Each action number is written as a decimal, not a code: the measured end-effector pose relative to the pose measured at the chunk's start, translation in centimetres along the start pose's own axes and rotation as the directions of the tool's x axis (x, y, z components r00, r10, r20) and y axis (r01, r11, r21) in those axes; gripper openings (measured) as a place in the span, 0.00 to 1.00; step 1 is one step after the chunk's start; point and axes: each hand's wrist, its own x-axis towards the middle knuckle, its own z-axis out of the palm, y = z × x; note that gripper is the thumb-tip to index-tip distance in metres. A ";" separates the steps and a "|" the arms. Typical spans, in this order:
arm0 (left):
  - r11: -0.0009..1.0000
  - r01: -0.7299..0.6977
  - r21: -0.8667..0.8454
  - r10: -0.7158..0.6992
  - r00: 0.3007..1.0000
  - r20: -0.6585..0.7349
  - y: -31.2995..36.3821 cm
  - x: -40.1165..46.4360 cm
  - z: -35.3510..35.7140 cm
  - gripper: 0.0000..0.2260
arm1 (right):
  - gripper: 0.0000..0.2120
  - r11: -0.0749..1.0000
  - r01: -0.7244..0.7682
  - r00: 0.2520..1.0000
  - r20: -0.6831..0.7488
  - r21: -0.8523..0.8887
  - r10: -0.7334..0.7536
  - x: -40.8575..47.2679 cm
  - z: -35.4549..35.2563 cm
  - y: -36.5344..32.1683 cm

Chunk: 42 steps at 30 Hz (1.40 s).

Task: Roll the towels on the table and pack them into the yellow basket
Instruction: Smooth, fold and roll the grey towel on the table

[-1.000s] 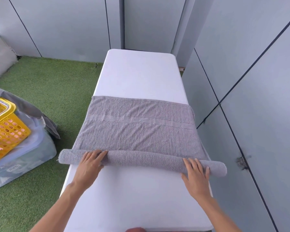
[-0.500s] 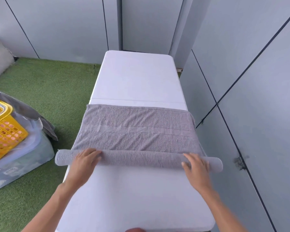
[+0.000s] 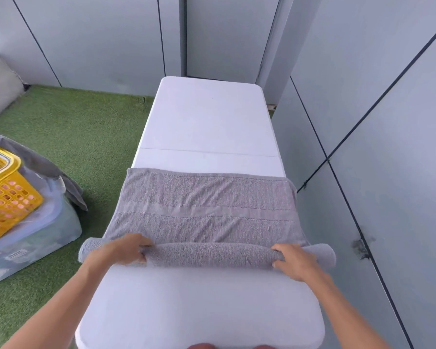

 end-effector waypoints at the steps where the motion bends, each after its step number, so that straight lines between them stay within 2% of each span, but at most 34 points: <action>1: 0.997 -0.001 -0.078 0.002 1.000 0.010 -0.3 0.2 0.1 0.23 | 0.19 0.999 -0.010 0.998 0.069 0.042 0.008 0.2 -0.4 0.2; 2: 0.983 -0.014 -0.185 0.004 0.998 -0.055 -0.4 0.2 0.4 0.24 | 0.20 0.997 -0.017 0.997 0.079 0.081 0.010 0.5 -0.5 0.2; 3: 0.958 -0.059 -0.279 -0.002 0.977 -0.212 -0.5 0.2 0.8 0.24 | 0.21 0.994 -0.017 1.000 0.022 0.106 0.014 0.6 -0.4 0.0; 4: 0.950 -0.101 -0.296 -0.037 0.903 -0.428 -0.2 -0.1 1.2 0.23 | 0.19 0.990 -0.001 0.994 -0.110 0.138 0.016 0.6 0.0 -0.3; 5: 0.965 -0.117 -0.234 -0.052 0.792 -0.608 0.1 -0.3 1.8 0.19 | 0.18 0.984 0.043 0.960 -0.279 0.173 0.007 0.6 0.6 -0.7; 6: 0.983 -0.119 -0.143 -0.018 0.704 -0.710 0.3 -0.6 2.6 0.15 | 0.18 0.978 0.101 0.914 -0.405 0.184 -0.018 0.2 1.2 -1.1; 7: 0.989 -0.125 -0.077 0.030 0.686 -0.727 0.4 -0.8 3.5 0.15 | 0.20 0.977 0.146 0.883 -0.466 0.156 -0.057 -0.2 1.9 -1.4; 9: 0.991 -0.130 0.024 0.113 0.745 -0.657 0.1 -0.8 5.3 0.23 | 0.28 0.989 0.139 0.908 -0.405 0.040 -0.112 -0.6 3.4 -1.4; 10: 0.989 -0.127 0.073 0.144 0.754 -0.641 -0.3 -0.7 5.7 0.26 | 0.31 0.993 0.119 0.929 -0.350 -0.021 -0.119 -0.8 3.8 -1.4; 12: 0.988 -0.119 0.100 0.156 0.766 -0.624 -0.9 -0.3 5.3 0.31 | 0.32 0.993 0.085 0.937 -0.333 -0.083 -0.108 -0.6 3.9 -1.6; 15: 0.995 -0.053 0.084 0.095 0.762 -0.640 0.1 -0.2 3.8 0.27 | 0.26 0.994 0.092 0.918 -0.383 -0.055 -0.106 -0.4 2.9 -2.3; 16: 0.997 -0.021 0.078 0.066 0.777 -0.626 0.4 -0.3 3.1 0.24 | 0.24 0.994 0.098 0.929 -0.354 -0.044 -0.107 -0.1 2.5 -2.1; 18: 0.999 0.027 0.043 -0.003 0.882 -0.471 0.7 -0.3 1.2 0.21 | 0.21 0.989 0.136 0.965 -0.216 -0.063 -0.147 0.4 1.7 -1.4; 20: 0.998 0.034 0.056 -0.023 0.982 -0.187 0.6 -0.3 -0.9 0.20 | 0.19 0.985 0.175 0.984 -0.031 -0.004 -0.175 0.8 0.9 0.1; 21: 0.999 0.025 0.043 -0.022 0.996 -0.085 0.7 -0.4 -1.6 0.20 | 0.19 0.979 0.181 0.983 0.023 0.090 -0.183 0.9 0.6 0.7; 22: 1.000 0.017 0.011 -0.016 0.998 -0.059 0.4 -0.3 -1.8 0.20 | 0.19 0.962 0.189 0.980 0.022 0.196 -0.197 0.9 0.5 1.0; 23: 0.999 0.003 -0.042 -0.008 0.993 -0.117 0.1 -0.3 -1.7 0.19 | 0.20 0.936 0.207 0.978 -0.048 0.285 -0.201 0.7 0.7 1.2; 24: 0.995 -0.031 -0.098 0.005 0.967 -0.256 -0.2 -0.2 -1.1 0.18 | 0.20 0.914 0.246 0.962 -0.198 0.323 -0.189 0.7 1.2 1.2; 25: 0.988 -0.075 -0.134 0.008 0.896 -0.444 -0.3 -0.2 -0.4 0.15 | 0.19 0.913 0.281 0.917 -0.365 0.296 -0.163 0.5 1.8 1.1; 26: 0.985 -0.118 -0.124 0.023 0.807 -0.590 -0.3 -0.3 0.4 0.13 | 0.19 0.931 0.281 0.870 -0.471 0.235 -0.144 0.1 2.3 0.9; 27: 0.985 -0.152 -0.080 0.060 0.741 -0.669 -0.3 -0.4 1.4 0.12 | 0.21 0.950 0.261 0.851 -0.505 0.174 -0.141 -0.3 2.7 0.6; 28: 0.985 -0.168 -0.032 0.101 0.723 -0.683 -0.1 -0.5 2.3 0.16 | 0.25 0.966 0.232 0.871 -0.467 0.112 -0.155 -0.7 3.0 0.3; 30: 0.983 -0.162 0.084 0.178 0.751 -0.636 -0.3 -0.6 4.1 0.26 | 0.32 0.983 0.184 0.929 -0.326 0.001 -0.174 -1.1 3.4 0.0; 32: 0.974 -0.145 0.173 0.221 0.762 -0.609 -0.5 -0.3 4.6 0.31 | 0.33 0.987 0.147 0.940 -0.299 -0.068 -0.161 -0.9 3.4 -0.2; 35: 0.986 -0.102 0.129 0.158 0.802 -0.576 0.2 0.0 3.7 0.25 | 0.27 0.989 0.144 0.928 -0.342 -0.027 -0.145 -0.4 2.9 -0.8; 37: 0.989 -0.046 0.141 0.108 0.875 -0.472 1.3 -0.4 1.9 0.17 | 0.22 0.988 0.156 0.942 -0.301 -0.007 -0.151 0.2 2.3 -0.5; 39: 0.990 0.005 0.139 0.026 0.974 -0.225 1.7 -0.6 0.1 0.12 | 0.20 0.980 0.196 0.964 -0.188 0.028 -0.187 0.4 1.2 0.1; 41: 0.996 0.019 0.086 -0.016 0.999 -0.034 1.5 -0.8 -0.7 0.14 | 0.18 0.967 0.208 0.978 -0.033 0.147 -0.205 0.3 0.0 0.5; 42: 0.998 0.017 0.065 -0.015 1.000 -0.027 1.1 -0.9 -0.6 0.15 | 0.18 0.957 0.192 0.979 0.021 0.219 -0.202 0.2 -0.5 0.8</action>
